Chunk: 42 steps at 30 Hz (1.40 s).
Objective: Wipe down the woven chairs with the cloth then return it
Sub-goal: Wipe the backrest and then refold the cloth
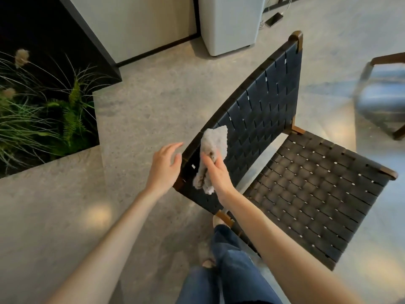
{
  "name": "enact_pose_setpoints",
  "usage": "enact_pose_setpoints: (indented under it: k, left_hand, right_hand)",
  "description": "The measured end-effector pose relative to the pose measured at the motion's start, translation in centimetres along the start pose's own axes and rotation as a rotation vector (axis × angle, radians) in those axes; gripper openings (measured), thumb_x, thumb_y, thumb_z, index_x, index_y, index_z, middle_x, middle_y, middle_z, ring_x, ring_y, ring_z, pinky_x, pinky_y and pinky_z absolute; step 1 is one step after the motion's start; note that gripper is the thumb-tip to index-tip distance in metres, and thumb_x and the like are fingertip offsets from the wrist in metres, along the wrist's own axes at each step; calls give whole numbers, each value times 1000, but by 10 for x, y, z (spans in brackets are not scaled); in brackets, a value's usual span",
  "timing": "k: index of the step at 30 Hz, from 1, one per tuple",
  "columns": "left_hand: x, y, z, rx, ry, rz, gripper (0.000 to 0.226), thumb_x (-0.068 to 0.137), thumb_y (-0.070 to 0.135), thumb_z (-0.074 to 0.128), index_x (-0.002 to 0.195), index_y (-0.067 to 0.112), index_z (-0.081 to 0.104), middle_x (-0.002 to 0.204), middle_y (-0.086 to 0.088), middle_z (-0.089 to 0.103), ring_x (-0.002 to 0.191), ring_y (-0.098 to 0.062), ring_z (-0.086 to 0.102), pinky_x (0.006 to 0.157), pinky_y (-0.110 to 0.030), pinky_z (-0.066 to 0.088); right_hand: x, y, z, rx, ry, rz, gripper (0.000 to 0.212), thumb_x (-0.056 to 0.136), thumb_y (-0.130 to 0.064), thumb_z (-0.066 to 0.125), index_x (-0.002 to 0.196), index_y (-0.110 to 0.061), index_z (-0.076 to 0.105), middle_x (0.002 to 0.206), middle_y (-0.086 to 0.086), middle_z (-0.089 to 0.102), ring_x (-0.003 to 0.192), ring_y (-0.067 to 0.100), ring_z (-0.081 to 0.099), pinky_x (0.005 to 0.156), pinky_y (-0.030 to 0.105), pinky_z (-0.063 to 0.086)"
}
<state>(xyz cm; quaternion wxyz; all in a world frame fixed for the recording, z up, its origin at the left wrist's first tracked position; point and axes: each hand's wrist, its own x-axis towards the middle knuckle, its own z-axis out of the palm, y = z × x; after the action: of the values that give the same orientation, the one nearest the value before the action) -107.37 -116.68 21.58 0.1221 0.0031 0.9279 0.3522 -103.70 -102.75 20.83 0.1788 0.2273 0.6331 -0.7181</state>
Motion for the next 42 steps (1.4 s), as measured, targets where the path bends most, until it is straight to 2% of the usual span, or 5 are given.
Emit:
enact_pose_setpoints:
  k: [8, 15, 29, 34, 42]
  left_hand:
    - [38, -37, 24, -148, -202, -120, 37, 100, 26, 43, 137, 25, 48, 129, 6, 57, 114, -11, 56, 96, -22, 43]
    - [38, -56, 33, -203, -58, -137, 40, 93, 7, 47, 65, 34, 53, 60, 19, 57, 62, 12, 54, 53, -4, 36]
    - [23, -50, 33, -91, 151, 273, 27, 94, 14, 54, 117, 19, 68, 117, 5, 67, 105, -4, 61, 87, -7, 42]
    - [27, -54, 31, -234, 17, 273, 40, 89, -4, 50, 121, 15, 65, 121, 11, 61, 115, 0, 55, 98, -15, 43]
    - [29, -55, 32, -302, 29, 238, 30, 96, 6, 48, 116, 16, 68, 124, 4, 63, 116, 4, 53, 96, -10, 42]
  right_hand:
    - [38, 26, 23, -114, 286, -140, 20, 99, -53, 28, 105, -53, 47, 136, -10, 28, 126, 1, 13, 114, 38, 10]
    - [67, 39, 56, -141, 435, -299, 70, 87, -47, 56, 145, -53, 17, 161, -6, -7, 147, 13, -10, 113, 41, 2]
    - [39, 82, 75, -142, 661, -292, 47, 87, -22, 37, 132, -28, 49, 134, 4, 47, 122, 21, 31, 97, 3, 10]
    - [45, 55, 74, 51, 607, -336, 29, 88, -44, 51, 113, -31, 44, 130, 3, 49, 126, 23, 44, 106, 48, 37]
    - [55, 91, 90, 59, 765, -431, 48, 95, -7, 38, 133, -33, 47, 139, -6, 49, 132, 10, 40, 113, 45, 31]
